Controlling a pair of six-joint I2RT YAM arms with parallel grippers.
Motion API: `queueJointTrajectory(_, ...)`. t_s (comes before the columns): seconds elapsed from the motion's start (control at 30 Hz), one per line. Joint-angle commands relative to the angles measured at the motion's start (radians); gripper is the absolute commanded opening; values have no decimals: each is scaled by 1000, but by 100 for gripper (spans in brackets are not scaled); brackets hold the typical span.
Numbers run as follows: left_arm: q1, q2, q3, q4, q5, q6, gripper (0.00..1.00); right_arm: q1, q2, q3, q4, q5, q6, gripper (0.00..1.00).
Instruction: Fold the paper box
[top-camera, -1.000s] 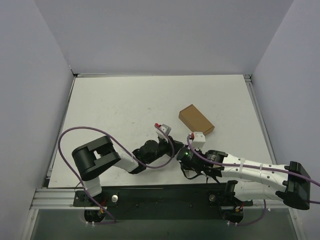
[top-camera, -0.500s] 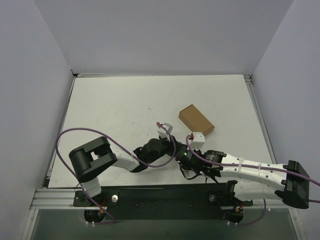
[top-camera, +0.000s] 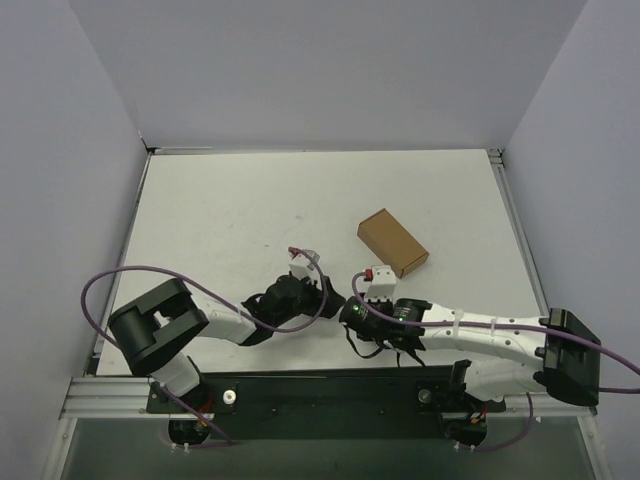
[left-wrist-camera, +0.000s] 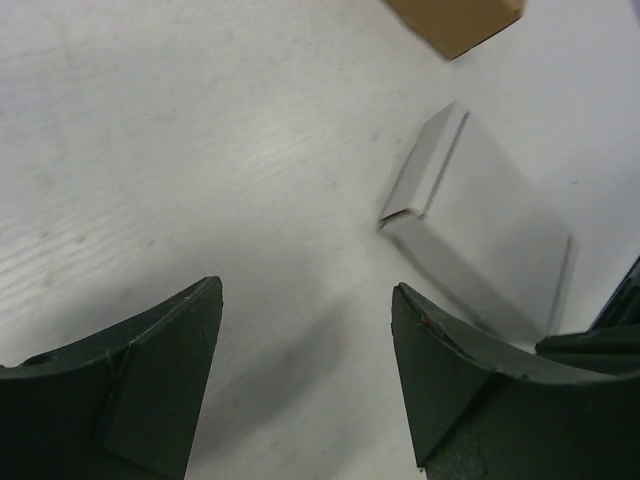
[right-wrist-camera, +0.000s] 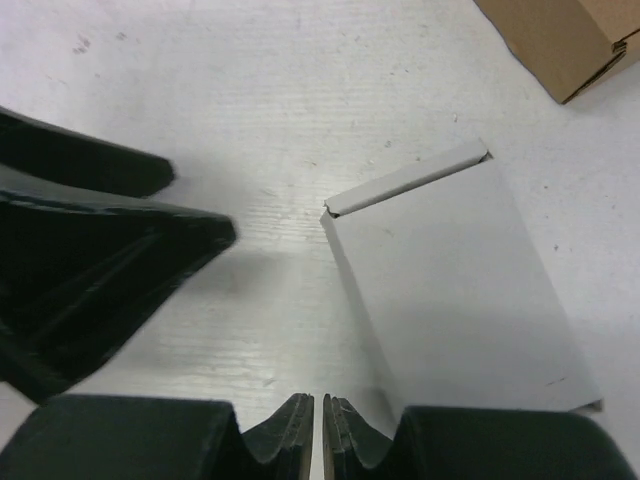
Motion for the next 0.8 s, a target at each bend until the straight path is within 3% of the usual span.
queueJointTrajectory(0.0,54,-177,-21,-266,31,38,80,7,72,88,-16,47,-123,15)
queueJointTrajectory(0.1,89,-320,-23,-384,2,61,83,25,93,204,-5,52,-180,23)
queueJointTrajectory(0.17,106,-424,-17,-485,-21,94,84,33,76,227,-9,39,-209,36)
queueJointTrajectory(0.33,146,-599,40,-754,-64,148,89,-22,-34,119,-7,29,-214,62)
queueJointTrajectory(0.47,248,-738,89,-895,-52,163,96,-201,-172,-15,118,-76,-327,70)
queueJointTrajectory(0.53,359,-757,118,-1013,-73,165,97,-264,-261,-71,174,-99,-381,73)
queueJointTrajectory(0.67,567,-774,149,-1052,69,196,97,-488,-367,-110,232,-215,-524,77)
queueJointTrajectory(0.7,590,-780,164,-1056,89,202,97,-598,-386,-114,244,-256,-560,77)
queueJointTrajectory(0.77,617,-800,186,-1053,140,214,97,-695,-441,-127,278,-349,-585,80)
